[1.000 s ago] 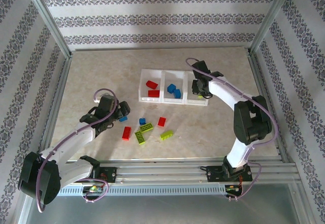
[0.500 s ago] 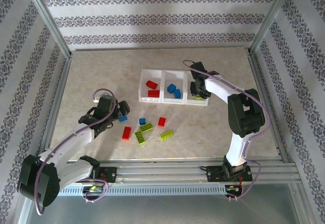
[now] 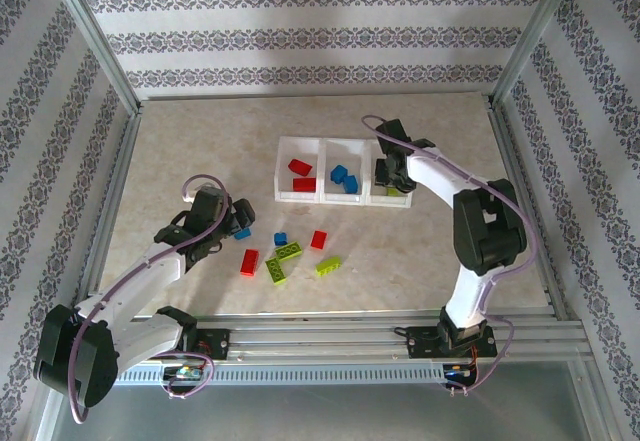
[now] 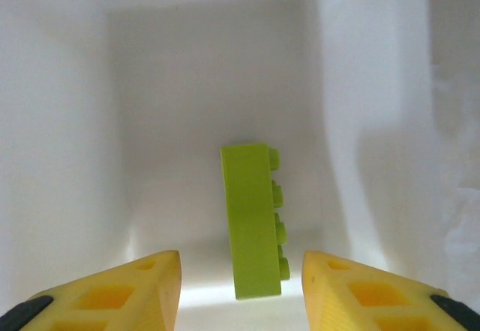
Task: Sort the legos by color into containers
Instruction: Place the lego in the container, then pick up the lego from the middle-left of the table.
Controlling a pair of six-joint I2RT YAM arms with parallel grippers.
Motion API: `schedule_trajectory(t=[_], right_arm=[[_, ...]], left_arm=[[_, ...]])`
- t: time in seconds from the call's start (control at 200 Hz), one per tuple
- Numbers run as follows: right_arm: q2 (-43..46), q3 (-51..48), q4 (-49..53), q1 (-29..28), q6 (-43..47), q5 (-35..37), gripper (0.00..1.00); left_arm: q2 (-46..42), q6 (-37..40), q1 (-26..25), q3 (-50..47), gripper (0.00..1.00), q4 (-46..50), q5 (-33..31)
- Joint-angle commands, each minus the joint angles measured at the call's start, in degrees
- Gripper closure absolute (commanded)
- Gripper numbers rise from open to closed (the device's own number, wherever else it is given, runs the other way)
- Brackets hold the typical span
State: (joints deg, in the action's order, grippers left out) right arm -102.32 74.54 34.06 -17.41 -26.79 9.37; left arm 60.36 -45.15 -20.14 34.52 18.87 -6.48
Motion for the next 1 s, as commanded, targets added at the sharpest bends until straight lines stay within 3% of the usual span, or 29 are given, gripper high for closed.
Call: schedule_trajectory(t=[0.0,0.38,0.715,0.89,0.949,0.994], right_arm=[[4.43,-1.01,1.33,-0.43,-0.02,0.55,0.51],[16.93,-7.75,2.93,-5.07,-3.99,3.11,0.40],[28.37,-17.66,4.42,-13.87,-13.56,5.95,0.25],[31.55,-21.85,4.48,-17.72,-17.82,5.87,0.13],[31.83,-22.33,4.67,-18.90,-18.75,6.30,0.02],[31.83,-22.51,4.85,-19.86,-19.20,6.98,0.02]], left_arm=[[-1.39,1.16,0.64,1.69,0.00,1.95,-1.50],[-3.46,1.47,2.62,1.07,0.00,2.48,-2.22],[-4.81,0.98,7.20,-0.56,0.00,0.78,1.55],[-4.19,3.12,7.62,0.44,0.00,2.25,1.24],[-3.55,3.57,7.87,0.72,0.00,2.57,0.77],[-2.62,3.87,8.22,0.96,0.00,2.55,0.85]])
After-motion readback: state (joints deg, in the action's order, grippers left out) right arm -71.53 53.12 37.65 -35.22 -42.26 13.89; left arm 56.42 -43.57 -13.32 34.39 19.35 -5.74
